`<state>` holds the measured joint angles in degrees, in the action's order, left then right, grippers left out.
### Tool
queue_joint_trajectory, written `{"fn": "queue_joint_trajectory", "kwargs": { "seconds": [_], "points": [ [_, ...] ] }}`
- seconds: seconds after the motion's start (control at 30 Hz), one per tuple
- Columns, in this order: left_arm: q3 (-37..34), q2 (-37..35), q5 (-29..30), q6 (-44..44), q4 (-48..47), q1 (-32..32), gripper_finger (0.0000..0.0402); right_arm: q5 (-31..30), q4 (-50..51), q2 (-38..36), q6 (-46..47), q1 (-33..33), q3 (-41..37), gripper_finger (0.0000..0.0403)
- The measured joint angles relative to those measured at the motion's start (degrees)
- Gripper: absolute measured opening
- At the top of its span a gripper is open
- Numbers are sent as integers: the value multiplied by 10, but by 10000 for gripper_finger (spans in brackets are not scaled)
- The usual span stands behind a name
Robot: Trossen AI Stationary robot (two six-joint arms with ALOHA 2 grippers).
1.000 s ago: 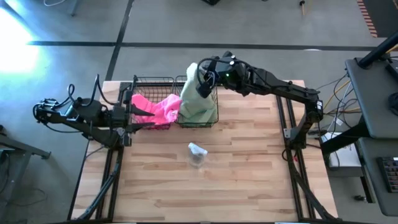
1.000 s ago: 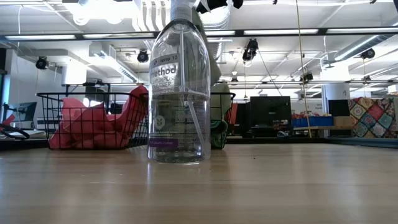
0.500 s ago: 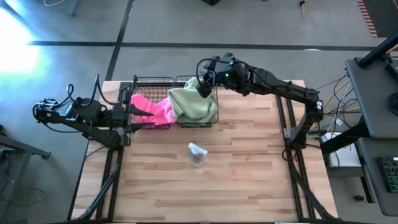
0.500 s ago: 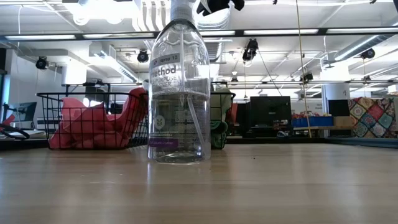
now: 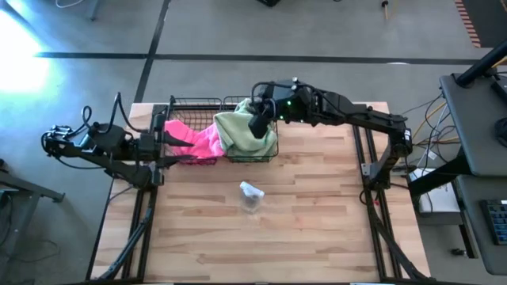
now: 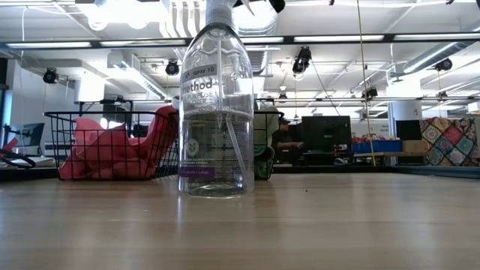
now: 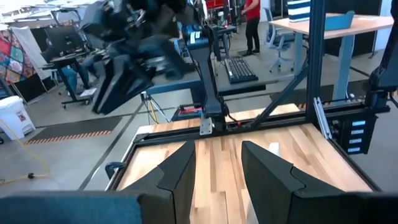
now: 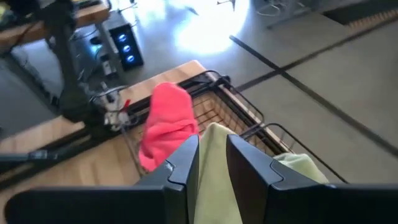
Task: Sort microfiber towel by color & place in baskets
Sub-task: Return to Home Position
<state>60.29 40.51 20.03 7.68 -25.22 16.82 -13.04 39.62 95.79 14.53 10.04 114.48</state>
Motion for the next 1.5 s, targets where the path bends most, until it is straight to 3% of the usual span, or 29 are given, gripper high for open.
{"fn": "queue_joint_trajectory", "kwargs": {
  "seconds": [0.33,0.53,0.9,1.3,1.5],
  "points": [
    [0,-57,0,-62,-78,0,116,0,21,-1,-88,-63,2,73],
    [0,-94,0,-142,-133,0,116,0,110,-1,-82,-87,-4,73],
    [0,-125,0,-316,-169,0,116,1,340,-1,157,-134,-4,73],
    [0,-116,4,-312,-147,0,116,1,347,-1,150,-157,-1,73],
    [0,-115,4,-305,-120,0,116,42,325,-1,110,-172,26,73]
  ]
}}
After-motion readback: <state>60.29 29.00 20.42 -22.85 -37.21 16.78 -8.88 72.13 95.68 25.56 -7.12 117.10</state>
